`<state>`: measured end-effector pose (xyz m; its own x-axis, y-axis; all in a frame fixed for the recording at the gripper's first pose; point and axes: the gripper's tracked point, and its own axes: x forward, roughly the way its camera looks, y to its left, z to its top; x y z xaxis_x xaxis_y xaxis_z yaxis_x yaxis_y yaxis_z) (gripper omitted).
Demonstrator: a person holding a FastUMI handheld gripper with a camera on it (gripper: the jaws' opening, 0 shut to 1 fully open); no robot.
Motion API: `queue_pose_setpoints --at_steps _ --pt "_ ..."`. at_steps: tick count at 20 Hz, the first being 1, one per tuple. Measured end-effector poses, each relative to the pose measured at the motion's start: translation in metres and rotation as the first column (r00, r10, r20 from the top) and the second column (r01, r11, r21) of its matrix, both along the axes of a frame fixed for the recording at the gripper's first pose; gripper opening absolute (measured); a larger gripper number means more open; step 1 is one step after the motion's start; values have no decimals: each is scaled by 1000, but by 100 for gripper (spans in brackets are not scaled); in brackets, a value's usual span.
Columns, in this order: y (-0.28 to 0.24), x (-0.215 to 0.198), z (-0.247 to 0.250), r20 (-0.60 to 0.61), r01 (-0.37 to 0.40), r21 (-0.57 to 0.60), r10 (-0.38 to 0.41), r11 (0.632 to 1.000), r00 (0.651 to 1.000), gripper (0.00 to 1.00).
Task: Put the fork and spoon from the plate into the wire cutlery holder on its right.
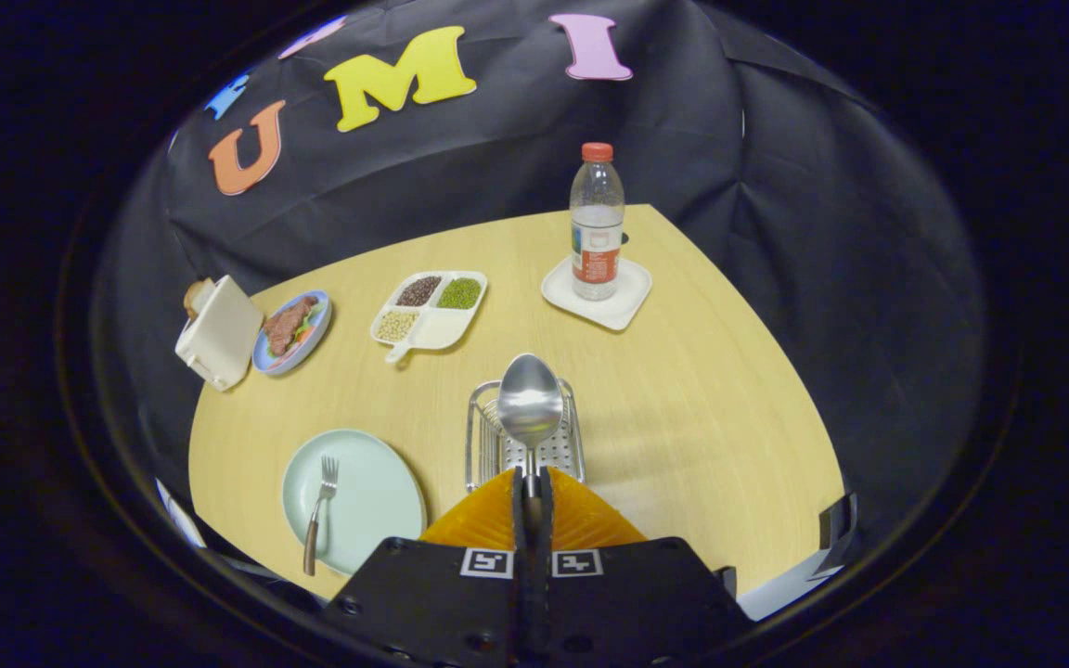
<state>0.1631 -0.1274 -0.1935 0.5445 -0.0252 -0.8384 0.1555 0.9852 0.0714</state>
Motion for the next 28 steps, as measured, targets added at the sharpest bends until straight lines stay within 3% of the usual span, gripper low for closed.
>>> queue_pose_setpoints --at_steps 11,19,21,23,24,28 --pt "0 5 -3 18 18 19 -19 1000 1000 3" --pt "-3 -6 12 65 41 24 -42 999 997 12" --pt "1 -9 21 90 34 28 -37 999 995 25" --pt "4 -12 26 108 38 18 -40 999 993 51" --pt "9 -12 31 125 30 20 -33 999 992 55" --pt "28 -13 50 197 42 12 -44 999 979 88"
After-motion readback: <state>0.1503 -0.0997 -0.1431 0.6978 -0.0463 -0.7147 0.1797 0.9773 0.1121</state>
